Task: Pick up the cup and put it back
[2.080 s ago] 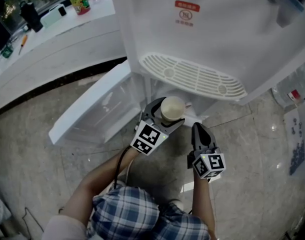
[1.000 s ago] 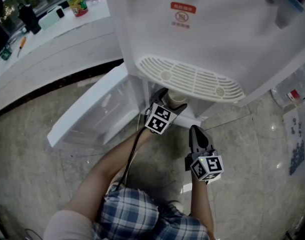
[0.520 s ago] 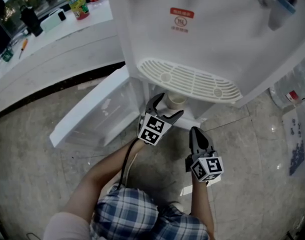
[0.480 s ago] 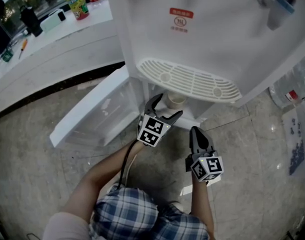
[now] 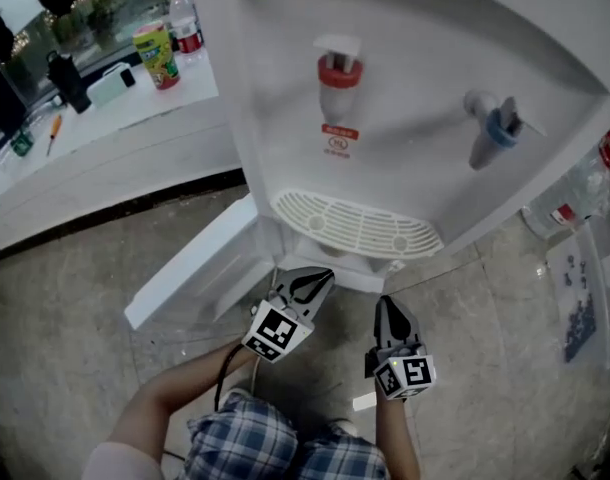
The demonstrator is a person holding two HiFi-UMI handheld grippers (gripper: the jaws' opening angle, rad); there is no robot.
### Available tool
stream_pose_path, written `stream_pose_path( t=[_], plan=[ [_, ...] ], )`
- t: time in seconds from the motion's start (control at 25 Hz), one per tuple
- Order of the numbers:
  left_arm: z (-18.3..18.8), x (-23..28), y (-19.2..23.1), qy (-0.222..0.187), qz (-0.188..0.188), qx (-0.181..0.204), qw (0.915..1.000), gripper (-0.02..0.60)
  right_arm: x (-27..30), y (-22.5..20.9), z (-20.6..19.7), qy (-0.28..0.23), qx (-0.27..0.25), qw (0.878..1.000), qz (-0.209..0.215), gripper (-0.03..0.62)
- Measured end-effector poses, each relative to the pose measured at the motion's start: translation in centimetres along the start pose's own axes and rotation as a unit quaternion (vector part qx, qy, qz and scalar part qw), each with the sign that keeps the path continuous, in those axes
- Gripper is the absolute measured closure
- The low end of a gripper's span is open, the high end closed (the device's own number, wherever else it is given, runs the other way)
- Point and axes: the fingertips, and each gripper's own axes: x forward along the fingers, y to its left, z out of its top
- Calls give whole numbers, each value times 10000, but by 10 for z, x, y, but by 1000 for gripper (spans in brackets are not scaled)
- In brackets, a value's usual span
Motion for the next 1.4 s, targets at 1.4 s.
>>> stream_pose_path(
  t=[1.4],
  plan=[
    [645,-281,89,-377,1348,-849,9865,557,-169,130,665,-418,128,9912,-1251,577]
  ],
)
